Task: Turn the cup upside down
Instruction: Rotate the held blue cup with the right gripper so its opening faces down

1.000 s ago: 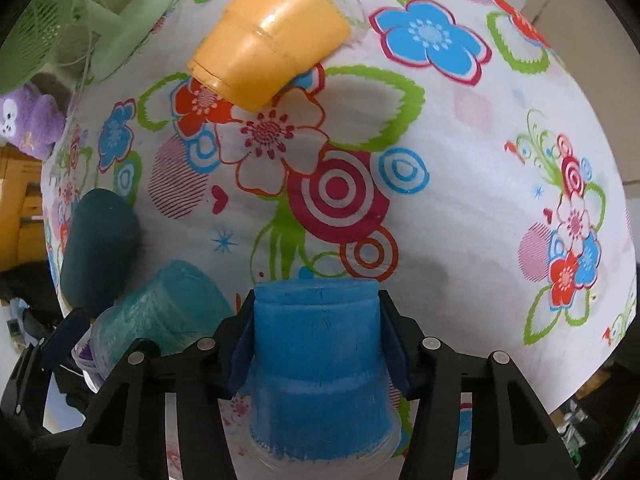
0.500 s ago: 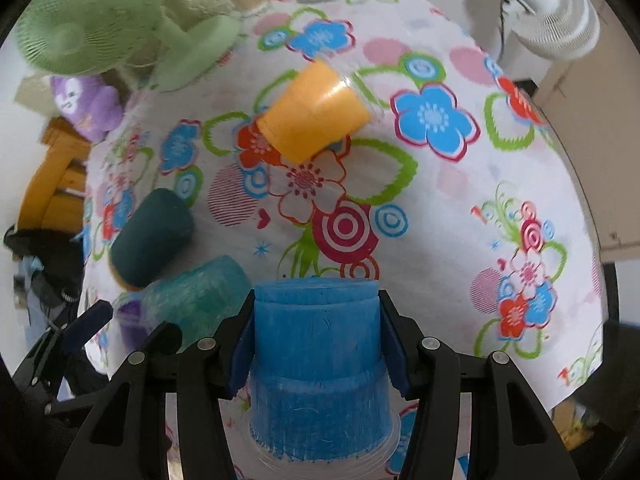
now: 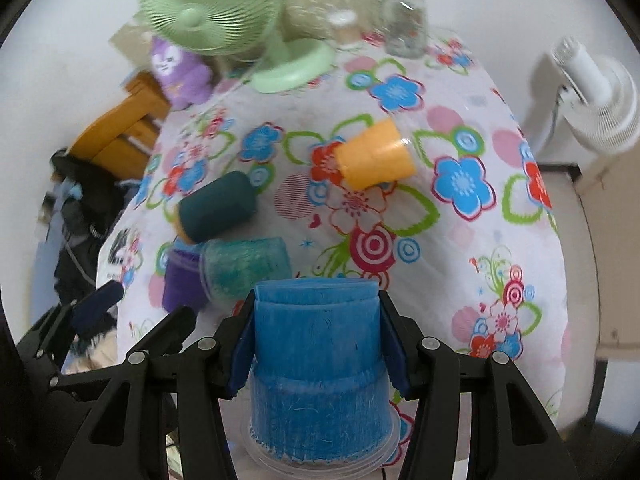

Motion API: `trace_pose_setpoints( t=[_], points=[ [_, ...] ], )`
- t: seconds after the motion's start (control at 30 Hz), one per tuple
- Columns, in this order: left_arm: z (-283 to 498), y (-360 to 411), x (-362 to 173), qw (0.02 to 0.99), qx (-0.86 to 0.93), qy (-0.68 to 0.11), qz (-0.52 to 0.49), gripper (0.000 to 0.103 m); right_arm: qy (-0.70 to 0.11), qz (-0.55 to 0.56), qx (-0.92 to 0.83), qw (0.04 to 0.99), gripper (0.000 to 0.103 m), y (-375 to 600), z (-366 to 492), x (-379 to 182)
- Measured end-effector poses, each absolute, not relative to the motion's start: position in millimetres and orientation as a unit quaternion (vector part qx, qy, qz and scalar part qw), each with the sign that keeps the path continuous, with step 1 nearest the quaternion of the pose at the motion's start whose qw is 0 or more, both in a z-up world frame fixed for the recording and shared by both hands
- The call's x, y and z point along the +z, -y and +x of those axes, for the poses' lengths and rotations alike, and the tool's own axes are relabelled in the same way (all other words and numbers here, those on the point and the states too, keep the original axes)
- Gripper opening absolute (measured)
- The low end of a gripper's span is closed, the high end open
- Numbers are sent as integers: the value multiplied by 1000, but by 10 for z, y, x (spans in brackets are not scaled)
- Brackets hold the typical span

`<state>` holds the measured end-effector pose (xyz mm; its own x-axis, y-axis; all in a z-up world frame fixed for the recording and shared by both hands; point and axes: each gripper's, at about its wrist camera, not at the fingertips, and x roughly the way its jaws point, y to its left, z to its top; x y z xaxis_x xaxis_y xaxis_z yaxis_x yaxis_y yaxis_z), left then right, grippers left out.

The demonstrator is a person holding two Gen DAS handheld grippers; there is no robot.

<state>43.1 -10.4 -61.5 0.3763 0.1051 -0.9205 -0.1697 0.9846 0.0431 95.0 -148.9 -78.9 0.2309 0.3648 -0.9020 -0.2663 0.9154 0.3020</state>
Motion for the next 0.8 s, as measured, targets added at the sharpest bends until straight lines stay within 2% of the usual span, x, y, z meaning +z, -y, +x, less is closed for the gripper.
trace_pose_setpoints(
  t=[0.27,0.4,0.5,0.8],
  points=[
    [283,1,-612,830,81,-549,-49,89,-531,32,222,817,57,1489,818,-640],
    [196,-124,-636,838,72,-539,-46,89,-470,20,214,856,57,1463,713,-616],
    [159,-228,-725,841,83,-534,-38,89,-427,-5,213,879,57,1389,614,-692],
    [162,-320,-1082,849,64,-523,-51,89,-363,-11,201,910,58,1349,476,-987]
  ],
)
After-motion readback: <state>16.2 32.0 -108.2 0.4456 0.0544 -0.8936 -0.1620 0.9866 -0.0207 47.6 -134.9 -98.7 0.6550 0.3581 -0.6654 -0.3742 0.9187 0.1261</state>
